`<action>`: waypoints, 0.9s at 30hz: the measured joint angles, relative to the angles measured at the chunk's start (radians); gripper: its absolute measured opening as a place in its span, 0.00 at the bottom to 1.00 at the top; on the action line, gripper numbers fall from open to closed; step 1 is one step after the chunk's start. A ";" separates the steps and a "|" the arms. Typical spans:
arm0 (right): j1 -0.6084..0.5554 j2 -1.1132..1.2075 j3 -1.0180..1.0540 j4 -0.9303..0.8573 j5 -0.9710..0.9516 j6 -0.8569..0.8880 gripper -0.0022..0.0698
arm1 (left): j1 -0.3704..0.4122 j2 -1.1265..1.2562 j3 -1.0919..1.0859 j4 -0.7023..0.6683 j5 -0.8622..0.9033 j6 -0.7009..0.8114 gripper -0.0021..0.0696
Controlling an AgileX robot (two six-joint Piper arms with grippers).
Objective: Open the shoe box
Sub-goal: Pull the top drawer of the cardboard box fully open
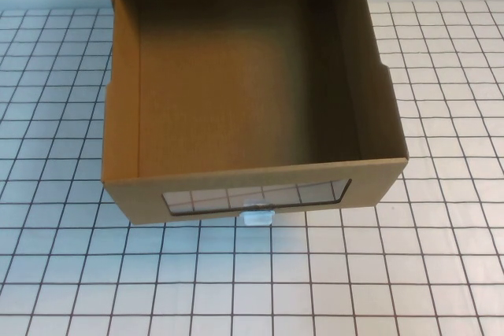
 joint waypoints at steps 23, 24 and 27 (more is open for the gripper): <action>0.000 -0.021 0.242 0.100 -0.355 0.000 0.01 | 0.000 -0.078 0.339 -0.015 -0.158 -0.004 0.03; 0.000 -0.021 0.242 0.100 -0.345 0.000 0.01 | 0.000 -0.078 0.339 -0.015 -0.151 -0.004 0.03; 0.000 -0.021 0.242 0.100 -0.322 0.000 0.01 | 0.000 -0.078 0.339 -0.015 -0.145 -0.004 0.03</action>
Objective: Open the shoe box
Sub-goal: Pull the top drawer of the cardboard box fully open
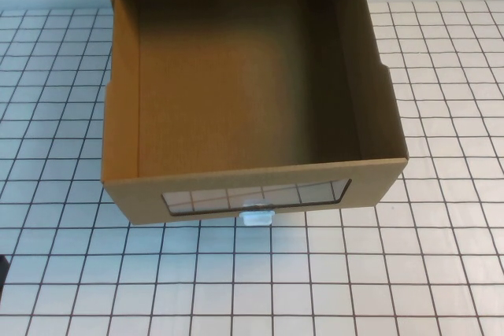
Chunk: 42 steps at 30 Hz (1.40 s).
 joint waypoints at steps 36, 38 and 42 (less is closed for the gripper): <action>-0.349 -0.180 0.202 -0.106 0.256 -0.014 0.01 | 0.000 0.000 0.000 0.000 0.002 0.000 0.03; -0.349 -0.180 0.202 -0.106 0.263 -0.016 0.01 | 0.000 0.000 0.000 0.000 0.002 0.000 0.03; -0.349 -0.180 0.202 -0.106 0.267 -0.018 0.01 | 0.000 0.000 0.000 0.000 0.002 -0.002 0.03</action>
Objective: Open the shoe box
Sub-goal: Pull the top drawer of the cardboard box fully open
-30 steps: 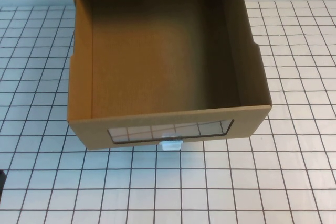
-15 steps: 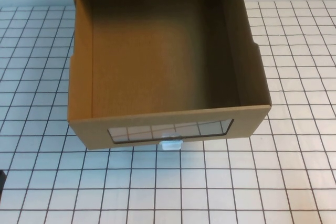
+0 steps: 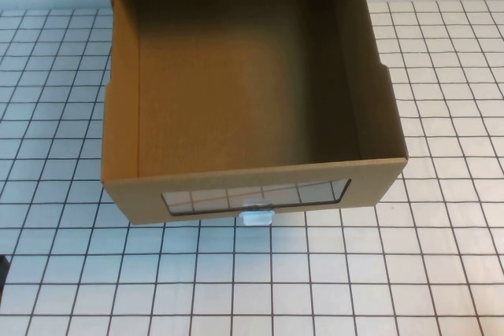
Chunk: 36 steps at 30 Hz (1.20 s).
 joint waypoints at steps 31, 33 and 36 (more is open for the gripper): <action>0.000 0.000 0.000 0.002 0.002 -0.001 0.01 | 0.123 -0.081 0.000 0.206 0.219 -0.217 0.03; 0.000 0.000 0.000 0.002 0.002 -0.001 0.01 | 0.134 -0.083 0.000 0.257 0.287 -0.269 0.03; 0.000 0.000 0.000 0.002 0.002 -0.001 0.01 | 0.140 -0.083 0.000 0.294 0.375 -0.311 0.03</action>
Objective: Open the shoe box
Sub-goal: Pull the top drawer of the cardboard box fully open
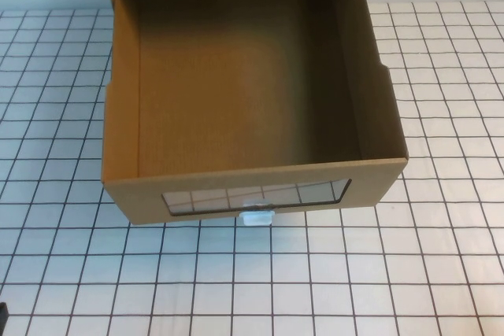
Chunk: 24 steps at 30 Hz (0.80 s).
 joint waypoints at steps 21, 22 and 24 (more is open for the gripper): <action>0.000 -0.004 0.000 0.000 0.000 -0.004 0.01 | 0.000 -0.001 0.000 0.018 0.025 -0.002 0.03; 0.000 -0.004 0.000 0.000 0.000 -0.004 0.01 | 0.000 -0.001 0.000 0.018 0.025 -0.002 0.03; 0.000 -0.004 0.000 0.000 0.000 -0.004 0.01 | 0.000 -0.001 0.000 0.018 0.025 -0.002 0.03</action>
